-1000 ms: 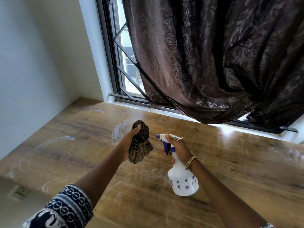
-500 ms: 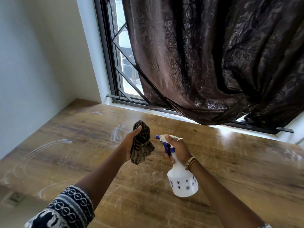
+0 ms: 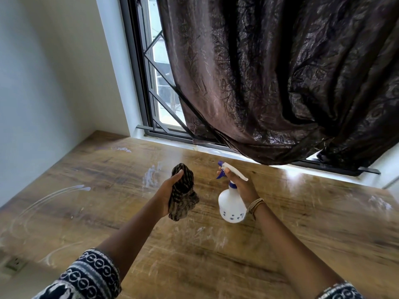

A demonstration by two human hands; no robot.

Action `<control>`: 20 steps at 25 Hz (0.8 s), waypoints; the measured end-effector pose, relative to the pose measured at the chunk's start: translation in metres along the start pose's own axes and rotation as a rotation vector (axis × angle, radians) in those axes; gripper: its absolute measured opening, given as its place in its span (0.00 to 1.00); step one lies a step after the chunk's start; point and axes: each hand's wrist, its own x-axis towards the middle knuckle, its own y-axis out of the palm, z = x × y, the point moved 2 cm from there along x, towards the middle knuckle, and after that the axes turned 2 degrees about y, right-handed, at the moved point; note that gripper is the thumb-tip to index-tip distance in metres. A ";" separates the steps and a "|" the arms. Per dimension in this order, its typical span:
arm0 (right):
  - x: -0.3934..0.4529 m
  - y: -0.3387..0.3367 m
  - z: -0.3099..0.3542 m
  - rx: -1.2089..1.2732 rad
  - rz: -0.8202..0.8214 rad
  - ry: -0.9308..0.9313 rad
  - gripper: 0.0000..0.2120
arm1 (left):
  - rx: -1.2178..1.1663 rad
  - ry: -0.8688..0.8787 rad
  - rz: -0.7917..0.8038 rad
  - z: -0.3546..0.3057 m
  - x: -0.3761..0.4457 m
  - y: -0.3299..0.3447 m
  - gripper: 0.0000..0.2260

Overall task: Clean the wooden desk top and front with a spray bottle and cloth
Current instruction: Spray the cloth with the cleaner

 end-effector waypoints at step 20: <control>-0.053 -0.004 -0.062 -0.116 -0.620 -0.203 0.21 | 0.066 0.012 -0.149 0.020 0.000 -0.002 0.46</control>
